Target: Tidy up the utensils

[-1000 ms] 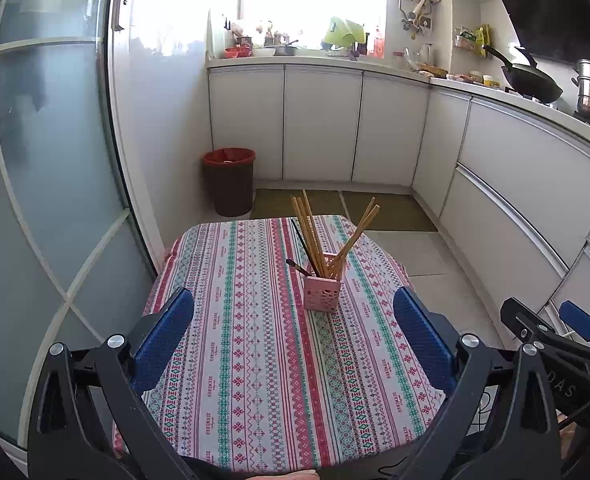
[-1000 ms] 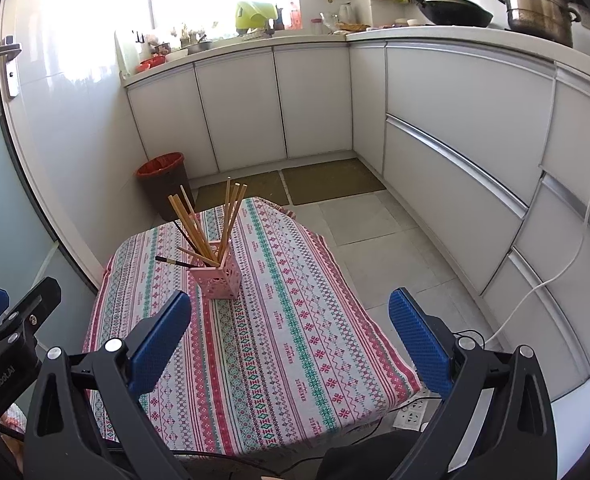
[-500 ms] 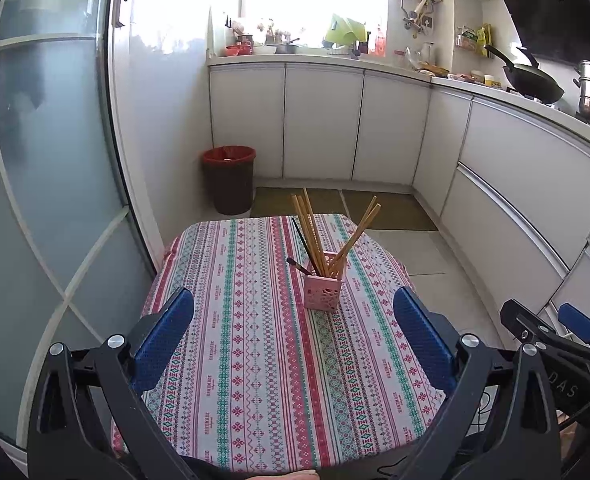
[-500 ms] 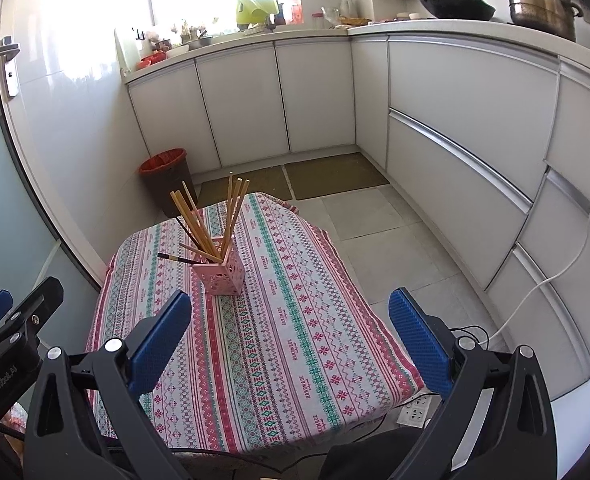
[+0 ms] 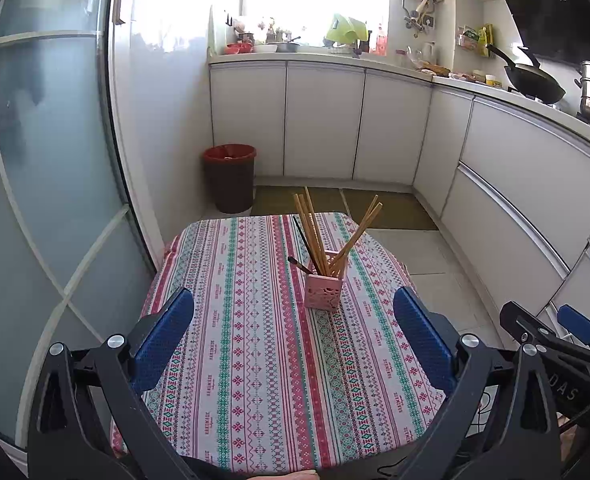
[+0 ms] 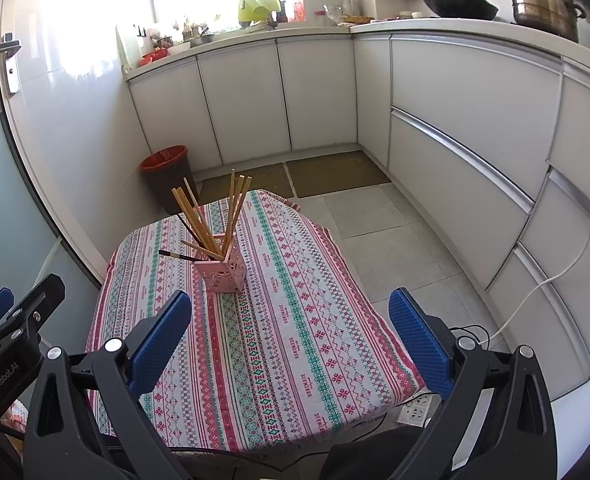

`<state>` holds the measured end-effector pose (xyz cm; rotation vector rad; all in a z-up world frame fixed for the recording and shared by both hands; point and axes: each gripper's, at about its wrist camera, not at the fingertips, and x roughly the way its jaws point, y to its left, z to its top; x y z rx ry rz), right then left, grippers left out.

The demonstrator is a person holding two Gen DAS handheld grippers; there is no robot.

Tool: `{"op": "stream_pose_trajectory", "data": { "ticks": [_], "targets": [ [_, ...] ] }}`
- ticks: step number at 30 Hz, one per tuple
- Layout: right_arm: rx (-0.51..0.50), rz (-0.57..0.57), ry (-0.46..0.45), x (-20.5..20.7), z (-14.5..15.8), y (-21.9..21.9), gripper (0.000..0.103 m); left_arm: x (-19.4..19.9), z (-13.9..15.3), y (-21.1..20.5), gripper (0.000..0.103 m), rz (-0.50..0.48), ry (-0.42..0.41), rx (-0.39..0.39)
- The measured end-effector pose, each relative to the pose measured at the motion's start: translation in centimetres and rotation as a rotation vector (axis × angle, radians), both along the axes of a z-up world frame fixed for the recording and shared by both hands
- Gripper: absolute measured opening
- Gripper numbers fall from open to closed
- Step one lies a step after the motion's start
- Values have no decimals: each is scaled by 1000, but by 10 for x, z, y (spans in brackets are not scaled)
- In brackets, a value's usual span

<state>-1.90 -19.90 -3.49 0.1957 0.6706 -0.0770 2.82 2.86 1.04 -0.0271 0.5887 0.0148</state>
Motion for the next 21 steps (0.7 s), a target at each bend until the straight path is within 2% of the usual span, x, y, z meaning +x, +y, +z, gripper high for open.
{"op": "stream_pose_trajectory", "data": {
  "ticks": [21],
  "targets": [
    [2,5,18,6,-3,-3,96,3,-3,0,96,4,8,1]
  ]
}}
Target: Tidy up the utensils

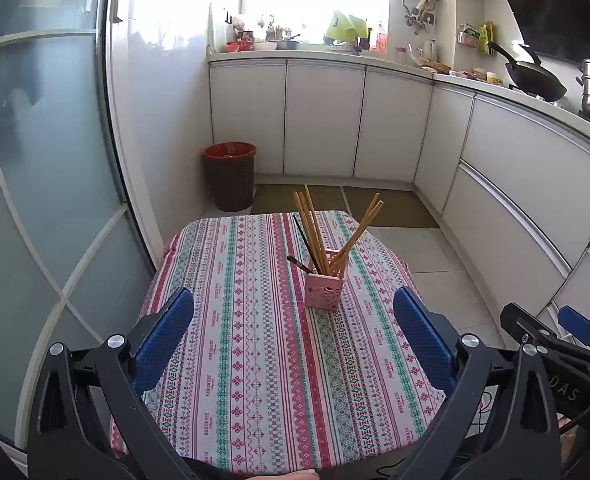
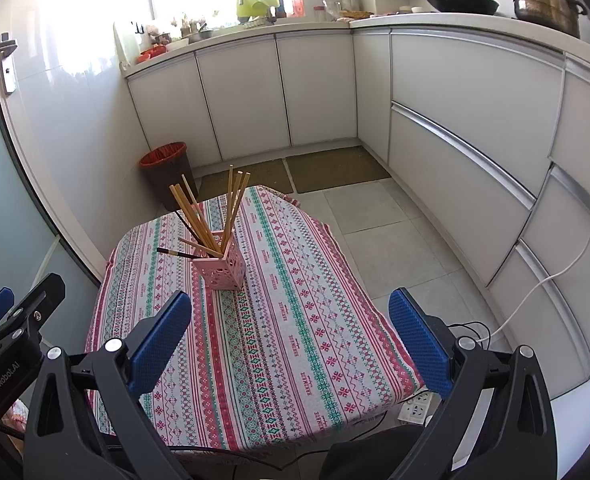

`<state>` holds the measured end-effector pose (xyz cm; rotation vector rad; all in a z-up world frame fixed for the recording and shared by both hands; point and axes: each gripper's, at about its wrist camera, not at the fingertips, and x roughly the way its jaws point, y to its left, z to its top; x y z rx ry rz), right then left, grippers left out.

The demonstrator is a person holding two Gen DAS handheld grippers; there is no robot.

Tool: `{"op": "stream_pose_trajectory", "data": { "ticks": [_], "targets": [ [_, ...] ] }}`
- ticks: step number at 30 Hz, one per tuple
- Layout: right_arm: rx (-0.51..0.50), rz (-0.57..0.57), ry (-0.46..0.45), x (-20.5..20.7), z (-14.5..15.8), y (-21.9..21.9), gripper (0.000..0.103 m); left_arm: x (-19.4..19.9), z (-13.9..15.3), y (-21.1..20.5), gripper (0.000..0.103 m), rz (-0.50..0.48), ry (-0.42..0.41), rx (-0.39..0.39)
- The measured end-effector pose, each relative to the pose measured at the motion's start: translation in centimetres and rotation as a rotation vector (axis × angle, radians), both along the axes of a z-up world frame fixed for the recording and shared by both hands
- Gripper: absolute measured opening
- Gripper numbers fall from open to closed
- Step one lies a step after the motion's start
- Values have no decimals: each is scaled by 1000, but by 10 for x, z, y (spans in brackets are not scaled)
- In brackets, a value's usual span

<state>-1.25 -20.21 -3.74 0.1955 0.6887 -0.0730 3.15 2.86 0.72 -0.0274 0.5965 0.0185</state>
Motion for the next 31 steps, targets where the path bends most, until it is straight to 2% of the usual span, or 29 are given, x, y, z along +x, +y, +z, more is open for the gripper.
{"op": "stream_pose_trajectory", "data": {
  "ticks": [12,16,20,24,26,31],
  "targets": [
    [2,2,11,2,-3,0,96,4,-3,2,96,13,8,-7],
    [8,6,19,2,-4,0,96,3,-4,1,88,-24,-19,-33],
    [14,8,20,2,-4,0,96,2,-5,-2,83,-39,-25,-20],
    [14,9,16,2,-4,0,96,2,-5,-2,85,-40,-16,-20],
    [15,7,13,2,-3,0,96,3,-5,-2,91,-33,-5,-16],
    [20,3,14,1,-4,-1,96,4,-5,-1,94,-42,5,-12]
  ]
}}
